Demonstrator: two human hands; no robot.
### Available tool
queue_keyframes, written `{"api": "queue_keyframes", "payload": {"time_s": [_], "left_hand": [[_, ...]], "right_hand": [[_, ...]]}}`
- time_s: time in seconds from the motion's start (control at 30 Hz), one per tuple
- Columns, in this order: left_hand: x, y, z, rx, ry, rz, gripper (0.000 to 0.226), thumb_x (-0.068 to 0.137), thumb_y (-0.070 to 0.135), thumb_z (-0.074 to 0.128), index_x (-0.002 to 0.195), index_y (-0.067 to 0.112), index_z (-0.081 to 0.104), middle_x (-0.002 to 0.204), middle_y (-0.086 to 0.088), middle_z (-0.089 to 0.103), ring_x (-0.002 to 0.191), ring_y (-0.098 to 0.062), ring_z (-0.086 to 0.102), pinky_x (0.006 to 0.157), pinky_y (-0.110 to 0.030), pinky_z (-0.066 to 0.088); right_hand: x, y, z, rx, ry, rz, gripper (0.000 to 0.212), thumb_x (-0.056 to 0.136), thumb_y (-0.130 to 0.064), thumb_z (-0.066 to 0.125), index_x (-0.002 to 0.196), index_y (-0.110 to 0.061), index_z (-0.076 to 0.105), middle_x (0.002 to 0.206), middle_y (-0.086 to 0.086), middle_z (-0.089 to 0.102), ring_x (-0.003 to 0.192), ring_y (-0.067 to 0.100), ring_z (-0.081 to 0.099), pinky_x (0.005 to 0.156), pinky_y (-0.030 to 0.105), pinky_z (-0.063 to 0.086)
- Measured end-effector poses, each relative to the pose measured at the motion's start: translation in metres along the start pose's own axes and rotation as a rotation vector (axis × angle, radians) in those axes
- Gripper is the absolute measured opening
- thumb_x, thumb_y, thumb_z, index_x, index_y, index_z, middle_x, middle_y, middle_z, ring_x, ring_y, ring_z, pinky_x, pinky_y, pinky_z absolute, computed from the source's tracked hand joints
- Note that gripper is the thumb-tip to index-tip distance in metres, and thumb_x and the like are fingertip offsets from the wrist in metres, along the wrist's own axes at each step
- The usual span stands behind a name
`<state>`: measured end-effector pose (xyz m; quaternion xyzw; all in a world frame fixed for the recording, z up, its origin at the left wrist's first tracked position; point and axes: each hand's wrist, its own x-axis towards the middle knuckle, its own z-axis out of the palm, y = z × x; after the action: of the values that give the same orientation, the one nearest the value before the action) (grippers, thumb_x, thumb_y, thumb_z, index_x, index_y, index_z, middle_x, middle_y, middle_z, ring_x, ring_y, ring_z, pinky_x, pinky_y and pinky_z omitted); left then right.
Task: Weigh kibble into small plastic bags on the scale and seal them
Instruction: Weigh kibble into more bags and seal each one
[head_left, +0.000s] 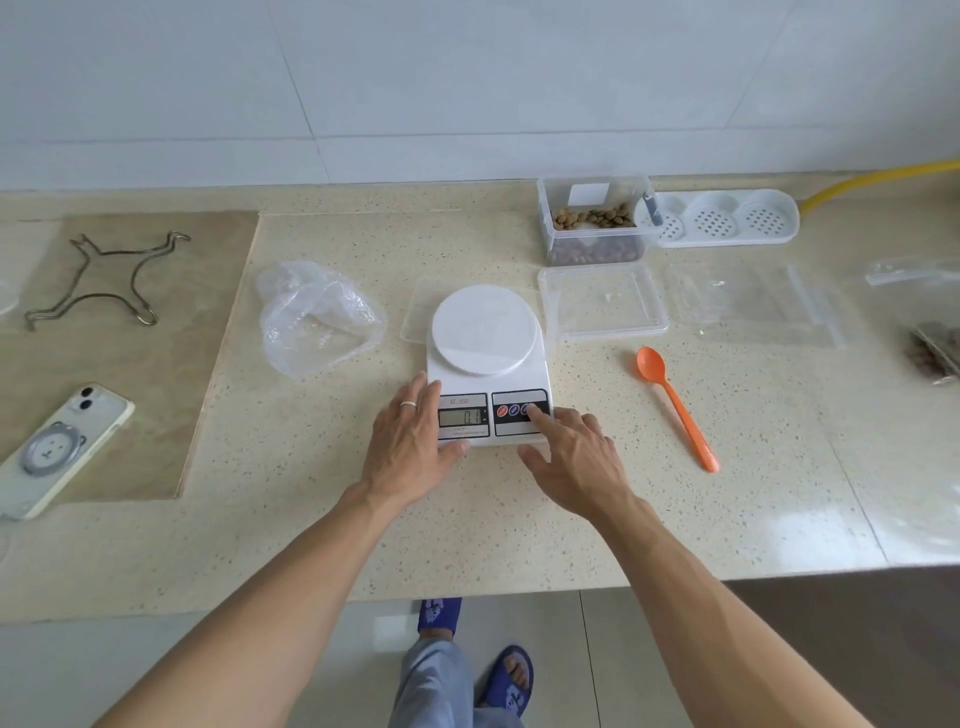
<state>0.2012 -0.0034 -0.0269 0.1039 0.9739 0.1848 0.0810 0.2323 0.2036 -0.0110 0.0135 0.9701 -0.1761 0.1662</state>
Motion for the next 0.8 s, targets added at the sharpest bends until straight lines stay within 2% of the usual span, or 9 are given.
{"api": "queue_keyframes", "payload": {"time_s": [0.1, 0.23, 0.4, 0.5, 0.63, 0.7, 0.8], "left_hand": [[0.006, 0.014, -0.01, 0.014, 0.049, 0.062, 0.077, 0.091, 0.044, 0.058, 0.149, 0.008, 0.023, 0.158, -0.017, 0.018, 0.146, -0.029, 0.018, 0.117, -0.041, 0.021], [0.031, 0.043, -0.021, 0.038, 0.097, 0.206, 0.071, 0.092, 0.04, 0.059, 0.148, 0.008, 0.029, 0.157, -0.015, 0.021, 0.146, -0.031, 0.019, 0.116, -0.043, 0.023], [0.074, 0.085, -0.015, 0.072, 0.092, 0.407, 0.067, 0.088, 0.035, 0.064, 0.142, 0.005, 0.039, 0.15, -0.018, 0.035, 0.142, -0.036, 0.027, 0.111, -0.053, 0.032], [0.097, 0.102, -0.005, 0.109, 0.043, 0.488, 0.067, 0.09, 0.039, 0.059, 0.144, 0.008, 0.036, 0.153, -0.015, 0.032, 0.144, -0.033, 0.023, 0.113, -0.051, 0.027], [0.119, 0.111, 0.006, 0.111, -0.02, 0.561, 0.067, 0.092, 0.04, 0.056, 0.147, 0.01, 0.033, 0.155, -0.012, 0.029, 0.147, -0.029, 0.016, 0.117, -0.048, 0.02], [0.129, 0.11, 0.006, 0.106, -0.043, 0.581, 0.067, 0.091, 0.04, 0.057, 0.146, 0.011, 0.034, 0.154, -0.012, 0.031, 0.147, -0.03, 0.018, 0.117, -0.049, 0.021], [0.144, 0.105, 0.003, 0.118, -0.078, 0.591, 0.066, 0.093, 0.042, 0.054, 0.148, 0.013, 0.031, 0.155, -0.011, 0.029, 0.147, -0.028, 0.015, 0.117, -0.049, 0.018]], "right_hand": [[-0.006, 0.012, -0.005, 0.124, 0.047, 0.039, 0.054, 0.099, -0.038, 0.05, 0.149, -0.02, 0.038, 0.139, 0.008, 0.053, 0.128, 0.027, 0.046, 0.102, 0.045, 0.043], [-0.011, 0.038, -0.017, 0.228, 0.224, 0.197, 0.042, 0.095, -0.027, 0.056, 0.134, -0.01, 0.055, 0.125, 0.011, 0.064, 0.117, 0.029, 0.056, 0.093, 0.044, 0.05], [-0.014, 0.083, -0.037, 0.264, 0.416, 0.446, 0.042, 0.092, -0.022, 0.062, 0.13, -0.007, 0.057, 0.118, 0.014, 0.064, 0.108, 0.031, 0.053, 0.089, 0.042, 0.046], [-0.013, 0.105, -0.043, 0.299, 0.411, 0.606, 0.049, 0.091, -0.024, 0.062, 0.137, -0.008, 0.051, 0.122, 0.011, 0.061, 0.112, 0.03, 0.05, 0.093, 0.043, 0.044], [-0.003, 0.115, -0.042, 0.412, 0.368, 0.665, 0.05, 0.092, -0.024, 0.062, 0.139, -0.012, 0.049, 0.123, 0.005, 0.062, 0.117, 0.026, 0.048, 0.094, 0.041, 0.045], [0.005, 0.114, -0.039, 0.412, 0.37, 0.684, 0.043, 0.092, -0.025, 0.062, 0.133, -0.016, 0.057, 0.118, 0.004, 0.063, 0.114, 0.026, 0.051, 0.092, 0.04, 0.046], [0.018, 0.109, -0.037, 0.405, 0.342, 0.726, 0.022, 0.09, -0.025, 0.058, 0.11, -0.023, 0.069, 0.099, 0.003, 0.066, 0.097, 0.028, 0.059, 0.084, 0.041, 0.051]]}}
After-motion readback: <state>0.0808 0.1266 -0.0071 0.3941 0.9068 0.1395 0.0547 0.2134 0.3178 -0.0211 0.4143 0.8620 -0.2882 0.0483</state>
